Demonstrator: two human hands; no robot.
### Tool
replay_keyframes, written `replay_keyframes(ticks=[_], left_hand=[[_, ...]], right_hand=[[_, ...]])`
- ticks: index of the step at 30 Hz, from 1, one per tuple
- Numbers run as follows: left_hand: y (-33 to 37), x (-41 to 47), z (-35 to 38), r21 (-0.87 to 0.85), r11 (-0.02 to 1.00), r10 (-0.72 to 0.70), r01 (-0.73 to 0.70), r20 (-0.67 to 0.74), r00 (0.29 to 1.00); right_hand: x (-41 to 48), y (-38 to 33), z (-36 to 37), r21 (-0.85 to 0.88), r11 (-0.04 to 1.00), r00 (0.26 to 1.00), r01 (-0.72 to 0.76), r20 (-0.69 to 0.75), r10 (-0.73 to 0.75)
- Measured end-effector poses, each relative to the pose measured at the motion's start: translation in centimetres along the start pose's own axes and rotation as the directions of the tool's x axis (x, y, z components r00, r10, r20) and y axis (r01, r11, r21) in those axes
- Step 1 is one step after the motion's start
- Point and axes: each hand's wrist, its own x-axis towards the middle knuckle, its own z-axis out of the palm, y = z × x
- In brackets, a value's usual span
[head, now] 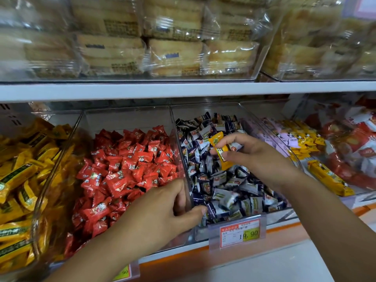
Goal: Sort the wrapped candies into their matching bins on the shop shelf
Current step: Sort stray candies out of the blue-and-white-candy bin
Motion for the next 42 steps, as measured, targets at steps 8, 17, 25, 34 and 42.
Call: replay_keyframes(ticks=[8,17,25,34,42], left_hand=[[-0.2,-0.2,-0.1,0.017,0.998,0.07,-0.068,-0.154,0.986],[0.4,-0.3,-0.2,-0.007,0.978,0.187,-0.207,-0.402,0.896],[0.3,-0.1,-0.2,0.112,0.951,0.309,-0.289,-0.431,0.848],[0.7,-0.6,-0.3,-0.081,0.983,0.123,-0.166,-0.38,0.917],[0.0,0.2,0.3,-0.028,0.999,0.014,-0.02,-0.191,0.981]], right_hand=[[-0.9,-0.5,-0.5,-0.129,0.988,0.995,-0.088,0.031,0.092],[-2.2,-3.4,0.5,0.119,0.991,0.99,0.053,0.126,-0.068],[-1.9,-4.1,4.0,0.183,0.969,0.975,0.166,0.116,-0.189],[0.2,0.1,3.8,-0.742,0.648,0.961,0.169,0.27,0.059],[1.4,0.6,1.7,-0.914,0.405,0.97,0.007,0.105,0.22]])
